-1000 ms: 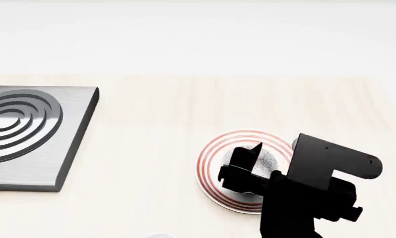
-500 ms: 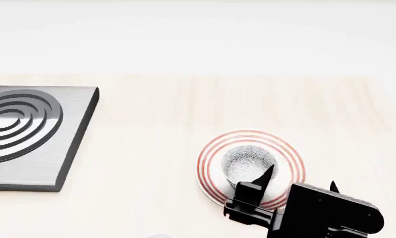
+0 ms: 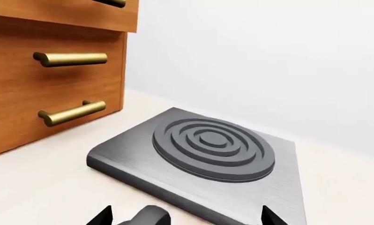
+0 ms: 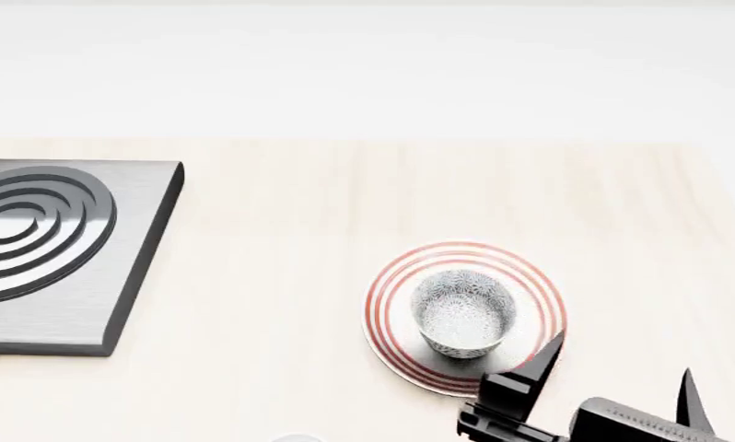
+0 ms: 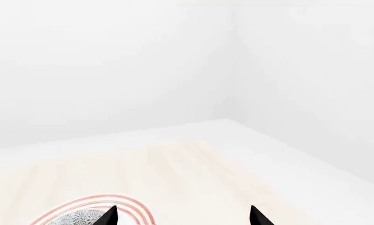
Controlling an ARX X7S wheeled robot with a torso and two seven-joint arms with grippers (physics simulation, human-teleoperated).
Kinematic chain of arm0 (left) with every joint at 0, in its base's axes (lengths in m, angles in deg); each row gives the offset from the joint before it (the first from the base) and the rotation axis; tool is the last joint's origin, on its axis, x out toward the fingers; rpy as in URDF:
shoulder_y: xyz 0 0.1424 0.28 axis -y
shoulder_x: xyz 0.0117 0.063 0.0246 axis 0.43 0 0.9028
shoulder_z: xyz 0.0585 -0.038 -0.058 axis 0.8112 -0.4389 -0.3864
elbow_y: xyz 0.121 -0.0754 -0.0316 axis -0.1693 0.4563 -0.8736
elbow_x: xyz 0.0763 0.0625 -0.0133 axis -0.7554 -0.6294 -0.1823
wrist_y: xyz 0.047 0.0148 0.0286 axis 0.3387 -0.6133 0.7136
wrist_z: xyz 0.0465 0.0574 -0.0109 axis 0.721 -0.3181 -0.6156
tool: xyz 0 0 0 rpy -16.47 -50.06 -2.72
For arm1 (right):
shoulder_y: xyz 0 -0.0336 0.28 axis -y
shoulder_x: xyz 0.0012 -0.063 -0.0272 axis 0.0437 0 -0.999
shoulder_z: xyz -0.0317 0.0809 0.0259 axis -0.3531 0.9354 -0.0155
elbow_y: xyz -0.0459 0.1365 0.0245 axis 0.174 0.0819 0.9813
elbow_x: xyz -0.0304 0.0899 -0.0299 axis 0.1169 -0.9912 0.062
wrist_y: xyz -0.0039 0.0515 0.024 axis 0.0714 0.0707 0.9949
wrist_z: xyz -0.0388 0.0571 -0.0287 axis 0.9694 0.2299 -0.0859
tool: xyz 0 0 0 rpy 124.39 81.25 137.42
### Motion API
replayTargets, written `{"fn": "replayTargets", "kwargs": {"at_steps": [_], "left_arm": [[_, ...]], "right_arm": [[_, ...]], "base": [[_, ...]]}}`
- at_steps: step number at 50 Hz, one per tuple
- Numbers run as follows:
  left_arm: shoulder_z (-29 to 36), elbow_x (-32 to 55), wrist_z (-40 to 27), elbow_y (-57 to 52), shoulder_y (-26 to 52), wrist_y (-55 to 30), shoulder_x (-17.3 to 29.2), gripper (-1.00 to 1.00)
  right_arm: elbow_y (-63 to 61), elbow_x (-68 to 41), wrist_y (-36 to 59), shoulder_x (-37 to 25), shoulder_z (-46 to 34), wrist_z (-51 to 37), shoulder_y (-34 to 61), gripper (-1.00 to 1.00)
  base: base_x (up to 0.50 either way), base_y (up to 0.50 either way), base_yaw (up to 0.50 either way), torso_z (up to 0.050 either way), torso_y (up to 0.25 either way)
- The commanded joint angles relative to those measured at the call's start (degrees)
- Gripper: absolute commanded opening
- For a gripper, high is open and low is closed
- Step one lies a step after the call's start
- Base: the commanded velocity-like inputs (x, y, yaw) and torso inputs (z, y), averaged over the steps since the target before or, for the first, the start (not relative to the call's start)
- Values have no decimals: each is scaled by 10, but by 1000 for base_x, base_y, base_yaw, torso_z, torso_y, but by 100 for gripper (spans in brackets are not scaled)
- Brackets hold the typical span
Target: Pick the akita bowl between the plate and the ramekin and place it on the plate.
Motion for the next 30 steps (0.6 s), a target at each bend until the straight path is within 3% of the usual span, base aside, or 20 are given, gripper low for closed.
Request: {"fn": "replayTargets", "kwargs": {"at_steps": [1, 30], "left_arm": [[-6, 13, -5, -30, -4, -7, 5, 100], [-27, 65, -21, -133, -26, -32, 25, 100]], "right_arm": [[-46, 2, 14, -15, 13, -17, -24, 100], [-166, -29, 87, -41, 42, -39, -38, 100]], "base": [[0, 0, 0, 0, 0], [0, 0, 0, 0, 0]]}}
